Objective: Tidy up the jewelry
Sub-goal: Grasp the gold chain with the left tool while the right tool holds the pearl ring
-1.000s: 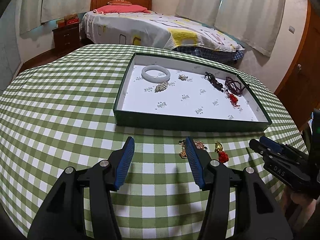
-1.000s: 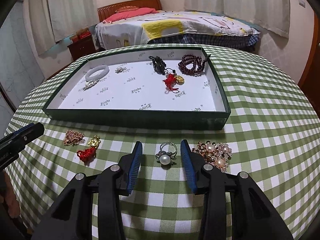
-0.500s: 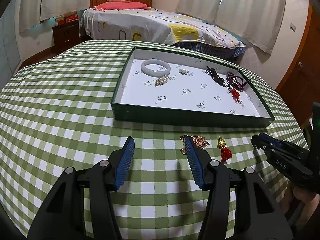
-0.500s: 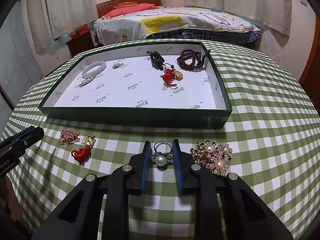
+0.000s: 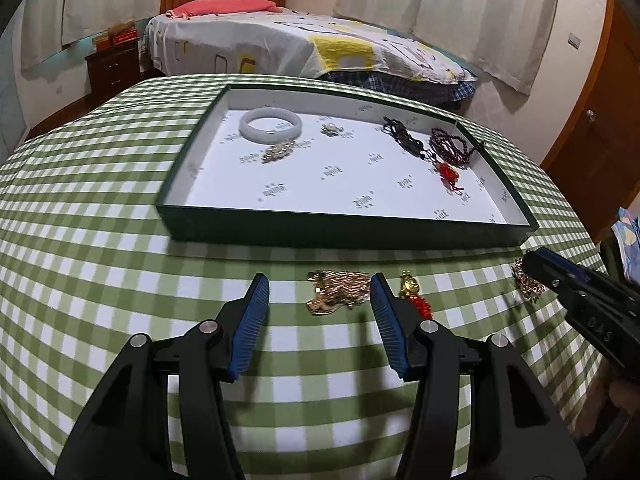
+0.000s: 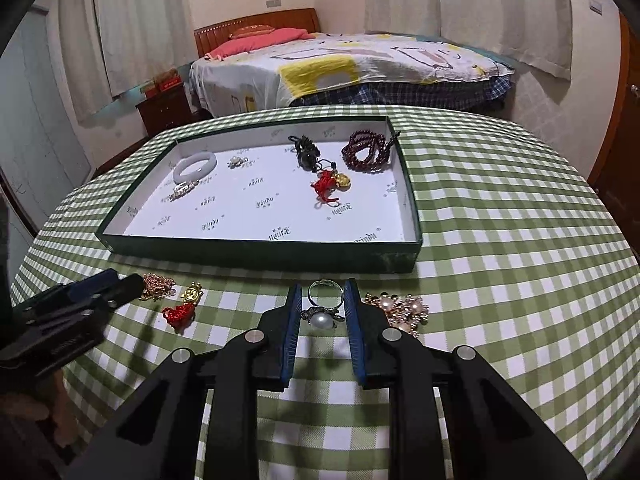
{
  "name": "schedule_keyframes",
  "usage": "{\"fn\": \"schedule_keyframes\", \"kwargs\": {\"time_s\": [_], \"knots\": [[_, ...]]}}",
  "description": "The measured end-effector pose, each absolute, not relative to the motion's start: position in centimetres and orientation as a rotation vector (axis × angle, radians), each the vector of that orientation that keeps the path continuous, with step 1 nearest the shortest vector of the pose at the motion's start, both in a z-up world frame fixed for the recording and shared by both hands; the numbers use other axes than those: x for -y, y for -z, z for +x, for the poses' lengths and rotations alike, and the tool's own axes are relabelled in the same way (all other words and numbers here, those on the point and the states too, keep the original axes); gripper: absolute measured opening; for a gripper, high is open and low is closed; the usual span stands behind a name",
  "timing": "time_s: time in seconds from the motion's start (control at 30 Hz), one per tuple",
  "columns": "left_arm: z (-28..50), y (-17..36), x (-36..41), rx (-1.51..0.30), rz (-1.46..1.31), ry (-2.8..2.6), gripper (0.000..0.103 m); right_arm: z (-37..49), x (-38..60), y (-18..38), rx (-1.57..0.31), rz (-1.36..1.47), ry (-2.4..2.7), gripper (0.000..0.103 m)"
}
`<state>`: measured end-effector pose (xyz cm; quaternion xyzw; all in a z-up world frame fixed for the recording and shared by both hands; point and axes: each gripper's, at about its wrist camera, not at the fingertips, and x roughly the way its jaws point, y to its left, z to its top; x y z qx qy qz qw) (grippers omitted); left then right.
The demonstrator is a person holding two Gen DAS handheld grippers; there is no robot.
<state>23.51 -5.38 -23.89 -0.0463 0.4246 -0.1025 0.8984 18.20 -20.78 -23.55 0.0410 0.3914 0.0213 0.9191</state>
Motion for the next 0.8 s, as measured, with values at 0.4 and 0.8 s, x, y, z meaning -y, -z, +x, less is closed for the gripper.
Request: {"fn": "schedule_keyframes", "kwargs": {"time_s": [0.4,0.8], "knots": [[25.0,24.9,6.8,-0.914,-0.058,0.236,0.024,18.3,21.0,24.0,-0.807,0.105,-0.05,0.023],[24.2,24.4,6.6,-0.885,-0.056,0.259,0.009,18.4,20.9,24.4,-0.813,0.1,-0.046,0.023]]}}
